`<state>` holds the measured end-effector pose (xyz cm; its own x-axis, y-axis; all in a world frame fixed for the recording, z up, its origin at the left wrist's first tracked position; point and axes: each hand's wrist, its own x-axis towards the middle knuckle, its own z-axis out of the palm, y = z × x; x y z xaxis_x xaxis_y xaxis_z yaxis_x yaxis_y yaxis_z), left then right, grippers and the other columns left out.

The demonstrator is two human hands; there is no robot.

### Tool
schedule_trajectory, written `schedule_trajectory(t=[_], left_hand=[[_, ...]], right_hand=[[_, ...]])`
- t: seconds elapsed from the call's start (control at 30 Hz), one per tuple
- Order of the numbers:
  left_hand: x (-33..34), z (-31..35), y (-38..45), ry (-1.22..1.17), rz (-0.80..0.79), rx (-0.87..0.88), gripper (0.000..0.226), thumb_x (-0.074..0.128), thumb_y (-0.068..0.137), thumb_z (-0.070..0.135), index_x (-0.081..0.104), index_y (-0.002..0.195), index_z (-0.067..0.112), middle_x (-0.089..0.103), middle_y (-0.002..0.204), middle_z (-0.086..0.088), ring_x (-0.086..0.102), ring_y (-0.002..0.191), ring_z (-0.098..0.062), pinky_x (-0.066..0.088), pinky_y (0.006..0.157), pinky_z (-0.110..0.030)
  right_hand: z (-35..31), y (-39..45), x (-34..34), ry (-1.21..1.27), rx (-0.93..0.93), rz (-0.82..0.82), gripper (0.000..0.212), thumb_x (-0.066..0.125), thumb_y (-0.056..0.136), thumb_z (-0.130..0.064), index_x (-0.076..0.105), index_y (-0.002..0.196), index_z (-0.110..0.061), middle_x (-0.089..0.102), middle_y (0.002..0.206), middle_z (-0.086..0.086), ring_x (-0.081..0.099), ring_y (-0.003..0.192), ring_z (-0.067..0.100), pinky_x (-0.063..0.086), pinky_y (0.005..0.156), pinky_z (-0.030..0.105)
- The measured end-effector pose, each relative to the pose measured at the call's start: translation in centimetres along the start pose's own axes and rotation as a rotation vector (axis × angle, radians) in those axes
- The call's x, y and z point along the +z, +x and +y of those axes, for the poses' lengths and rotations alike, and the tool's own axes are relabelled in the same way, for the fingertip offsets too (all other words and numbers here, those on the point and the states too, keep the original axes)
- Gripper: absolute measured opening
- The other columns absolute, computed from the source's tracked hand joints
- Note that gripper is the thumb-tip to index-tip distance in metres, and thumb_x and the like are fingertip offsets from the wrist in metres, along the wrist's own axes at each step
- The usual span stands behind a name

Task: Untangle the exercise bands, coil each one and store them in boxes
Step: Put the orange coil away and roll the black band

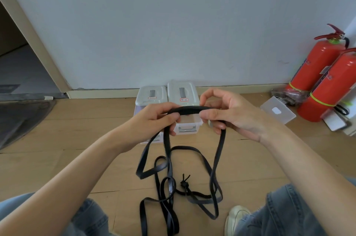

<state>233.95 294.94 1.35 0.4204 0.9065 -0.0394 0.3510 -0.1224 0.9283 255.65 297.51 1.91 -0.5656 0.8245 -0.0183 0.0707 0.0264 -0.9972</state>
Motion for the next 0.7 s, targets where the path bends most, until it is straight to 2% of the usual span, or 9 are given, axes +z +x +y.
schedule_trajectory(t=[0.1, 0.17, 0.23, 0.37, 0.43, 0.53, 0.63, 0.7], left_hand=[[-0.3, 0.3, -0.2, -0.005, -0.027, -0.006, 0.017, 0.052, 0.092, 0.013, 0.064, 0.104, 0.016, 0.062, 0.078, 0.002, 0.060, 0.069, -0.004, 0.045, 0.067, -0.010], [-0.3, 0.5, -0.3, -0.046, -0.040, -0.003, 0.015, 0.051, 0.092, 0.015, 0.066, 0.089, 0.015, 0.060, 0.067, 0.005, 0.058, 0.064, -0.005, 0.046, 0.065, -0.010], [-0.3, 0.4, -0.1, -0.099, -0.008, -0.016, 0.023, 0.048, 0.094, 0.016, 0.065, 0.081, 0.010, 0.060, 0.060, 0.007, 0.057, 0.058, -0.006, 0.047, 0.061, -0.013], [-0.5, 0.0, 0.3, -0.117, 0.021, -0.069, 0.016, 0.054, 0.091, 0.013, 0.068, 0.096, 0.007, 0.070, 0.074, 0.000, 0.060, 0.058, -0.009, 0.052, 0.061, -0.017], [-0.6, -0.1, 0.3, -0.102, -0.006, -0.089, 0.013, 0.059, 0.088, 0.013, 0.069, 0.096, 0.010, 0.070, 0.079, -0.002, 0.060, 0.062, -0.009, 0.053, 0.065, -0.018], [-0.9, -0.2, 0.3, -0.086, -0.001, -0.112, 0.010, 0.065, 0.084, 0.009, 0.070, 0.091, 0.014, 0.068, 0.082, -0.010, 0.058, 0.064, -0.009, 0.052, 0.067, -0.015], [-1.1, -0.2, 0.2, -0.106, 0.018, -0.137, 0.009, 0.062, 0.086, 0.010, 0.069, 0.092, 0.011, 0.064, 0.069, -0.003, 0.055, 0.057, -0.006, 0.044, 0.051, -0.010], [-1.1, 0.0, 0.1, -0.086, 0.032, -0.134, 0.011, 0.061, 0.087, 0.011, 0.069, 0.094, 0.009, 0.066, 0.070, -0.004, 0.054, 0.053, -0.003, 0.037, 0.043, -0.007]], right_hand=[[0.0, 0.0, -0.1, -0.044, -0.008, 0.015, 0.014, 0.069, 0.073, -0.021, 0.057, 0.081, -0.020, 0.057, 0.060, -0.002, 0.038, 0.045, 0.013, 0.046, 0.050, 0.023], [-0.1, -0.1, -0.3, -0.084, -0.013, -0.009, 0.012, 0.065, 0.077, -0.023, 0.055, 0.082, -0.020, 0.059, 0.062, 0.001, 0.047, 0.053, 0.018, 0.047, 0.056, 0.020], [-0.1, -0.2, -0.3, -0.147, -0.014, -0.044, 0.009, 0.063, 0.083, -0.021, 0.053, 0.082, -0.020, 0.064, 0.069, 0.004, 0.052, 0.059, 0.018, 0.046, 0.062, 0.018], [0.5, 0.2, -0.1, -0.163, 0.026, -0.013, 0.006, 0.055, 0.091, -0.016, 0.051, 0.087, -0.016, 0.068, 0.074, 0.005, 0.046, 0.052, 0.014, 0.045, 0.058, 0.023], [0.5, 0.3, -0.1, -0.178, 0.027, 0.001, 0.005, 0.052, 0.094, -0.016, 0.050, 0.089, -0.014, 0.069, 0.074, 0.005, 0.046, 0.050, 0.014, 0.045, 0.056, 0.022], [0.5, 0.3, -0.2, -0.279, 0.024, -0.014, 0.006, 0.051, 0.095, -0.018, 0.048, 0.090, -0.015, 0.072, 0.078, 0.005, 0.055, 0.054, 0.017, 0.046, 0.058, 0.018], [0.5, 0.3, 0.0, -0.331, 0.025, -0.029, 0.008, 0.055, 0.093, -0.015, 0.048, 0.088, -0.015, 0.072, 0.078, 0.004, 0.059, 0.055, 0.018, 0.047, 0.060, 0.020], [0.5, 0.3, 0.1, -0.327, 0.023, -0.017, 0.008, 0.055, 0.092, -0.014, 0.048, 0.089, -0.013, 0.072, 0.077, 0.005, 0.060, 0.054, 0.019, 0.048, 0.059, 0.022]])
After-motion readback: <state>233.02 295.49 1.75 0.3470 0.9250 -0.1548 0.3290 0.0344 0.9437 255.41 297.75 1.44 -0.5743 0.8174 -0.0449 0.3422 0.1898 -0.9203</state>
